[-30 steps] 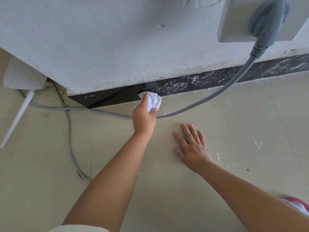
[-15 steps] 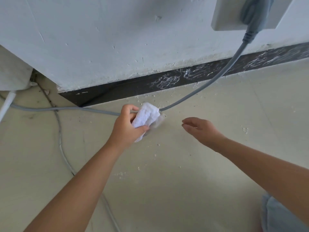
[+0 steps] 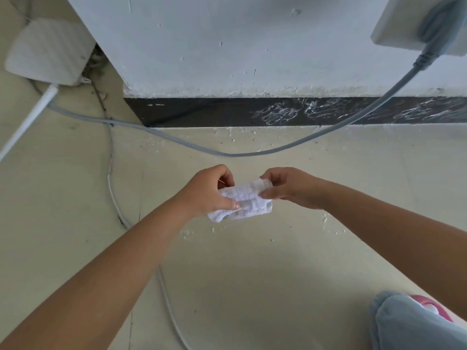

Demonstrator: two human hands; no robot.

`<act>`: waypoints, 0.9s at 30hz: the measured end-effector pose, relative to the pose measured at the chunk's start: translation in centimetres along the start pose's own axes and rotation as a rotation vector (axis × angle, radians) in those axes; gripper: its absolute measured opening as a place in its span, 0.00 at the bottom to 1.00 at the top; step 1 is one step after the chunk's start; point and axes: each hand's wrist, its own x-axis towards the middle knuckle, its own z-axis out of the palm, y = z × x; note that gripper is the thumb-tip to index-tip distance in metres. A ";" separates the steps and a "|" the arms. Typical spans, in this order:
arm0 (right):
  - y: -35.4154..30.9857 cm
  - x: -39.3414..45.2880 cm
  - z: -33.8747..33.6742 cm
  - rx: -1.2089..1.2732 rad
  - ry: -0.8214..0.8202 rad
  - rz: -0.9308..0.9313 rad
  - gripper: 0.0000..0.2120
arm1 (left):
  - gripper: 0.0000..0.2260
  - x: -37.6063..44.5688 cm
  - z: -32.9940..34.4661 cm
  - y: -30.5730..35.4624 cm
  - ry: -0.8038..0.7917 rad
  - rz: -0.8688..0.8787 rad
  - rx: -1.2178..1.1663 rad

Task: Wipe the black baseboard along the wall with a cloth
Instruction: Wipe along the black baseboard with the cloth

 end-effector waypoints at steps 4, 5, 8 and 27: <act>-0.1 -1.2 -1.0 0.124 0.189 -0.037 0.13 | 0.12 0.7 0.3 0.2 -0.019 -0.074 -0.102; 0.0 -1.8 -1.5 0.121 0.236 -0.049 0.14 | 0.11 1.0 0.5 0.3 -0.016 -0.085 -0.141; 0.4 -3.7 -3.0 -0.180 0.266 -0.042 0.16 | 0.12 1.9 1.9 1.2 0.032 -0.050 -0.174; 2.5 -7.4 -6.6 -0.366 0.121 0.050 0.23 | 0.15 5.2 8.0 5.5 0.120 0.121 -0.226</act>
